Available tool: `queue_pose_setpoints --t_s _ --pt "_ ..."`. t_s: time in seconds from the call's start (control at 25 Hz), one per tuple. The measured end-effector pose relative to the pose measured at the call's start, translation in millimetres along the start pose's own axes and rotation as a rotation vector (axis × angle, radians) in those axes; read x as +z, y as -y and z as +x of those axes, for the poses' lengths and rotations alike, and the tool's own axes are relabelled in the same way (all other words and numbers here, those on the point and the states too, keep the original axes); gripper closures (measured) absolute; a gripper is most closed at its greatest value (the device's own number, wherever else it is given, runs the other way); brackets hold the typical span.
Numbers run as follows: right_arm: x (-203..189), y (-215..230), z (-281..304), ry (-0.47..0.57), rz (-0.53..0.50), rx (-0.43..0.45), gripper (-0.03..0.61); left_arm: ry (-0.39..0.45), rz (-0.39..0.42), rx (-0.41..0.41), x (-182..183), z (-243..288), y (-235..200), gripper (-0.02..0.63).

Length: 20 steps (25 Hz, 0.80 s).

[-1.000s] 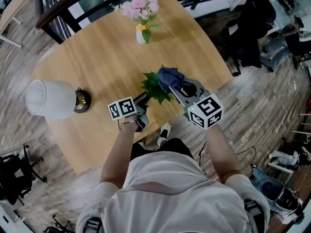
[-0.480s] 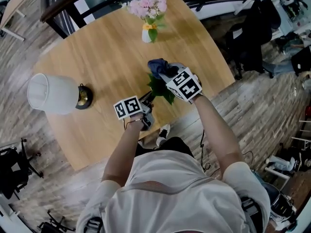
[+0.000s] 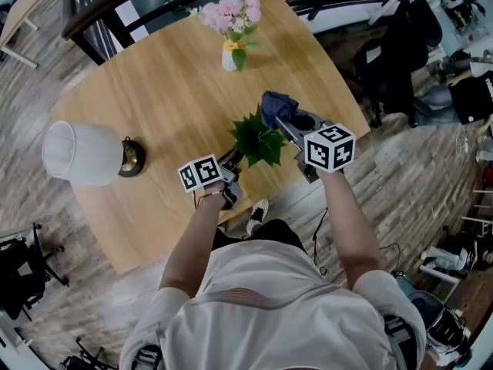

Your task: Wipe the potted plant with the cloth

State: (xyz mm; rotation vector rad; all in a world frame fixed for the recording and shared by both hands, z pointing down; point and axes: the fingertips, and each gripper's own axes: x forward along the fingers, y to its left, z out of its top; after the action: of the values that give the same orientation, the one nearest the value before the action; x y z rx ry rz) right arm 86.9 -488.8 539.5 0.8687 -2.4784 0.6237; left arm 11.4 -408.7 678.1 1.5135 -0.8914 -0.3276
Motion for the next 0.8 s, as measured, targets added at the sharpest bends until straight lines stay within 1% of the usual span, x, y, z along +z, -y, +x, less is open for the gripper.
queue_pose_setpoints --t_s 0.04,0.08,0.16,0.28,0.36,0.44,0.48,0.56,0.64,0.72,0.8 --pt "-12 -3 4 -0.031 0.023 0.026 0.442 0.0 0.0 0.0 0 0 0 0.508" --pt "-25 -1 8 -0.063 0.043 0.031 0.442 0.0 0.001 0.0 0 0 0 0.508" --pt "-50 15 15 -0.111 0.094 -0.007 0.442 0.002 0.005 0.001 1 1 0 0.508" --pt "-78 50 14 -0.139 0.166 -0.118 0.442 0.004 0.006 0.002 1 0 1 0.508" --pt "-89 72 6 -0.148 0.17 -0.212 0.442 0.005 0.004 0.001 1 0 0 0.508" --pt "-86 85 -9 -0.121 0.156 -0.293 0.442 0.004 0.004 0.001 0 0 0 0.508" --pt "-78 85 -19 -0.081 0.156 -0.31 0.442 0.003 0.005 0.001 0 0 -1 0.508" --pt "-52 71 -40 0.03 0.174 -0.287 0.442 0.003 0.005 0.002 0 -1 -1 0.508" --pt "-28 46 -55 0.115 0.199 -0.207 0.442 0.004 0.005 0.002 0 0 0 0.508" --pt "-20 16 -60 0.131 0.244 -0.092 0.442 0.004 0.003 0.003 0 0 0 0.508" --pt "-29 -7 -55 0.095 0.304 0.009 0.442 0.004 0.001 0.003 0 0 -1 0.508"
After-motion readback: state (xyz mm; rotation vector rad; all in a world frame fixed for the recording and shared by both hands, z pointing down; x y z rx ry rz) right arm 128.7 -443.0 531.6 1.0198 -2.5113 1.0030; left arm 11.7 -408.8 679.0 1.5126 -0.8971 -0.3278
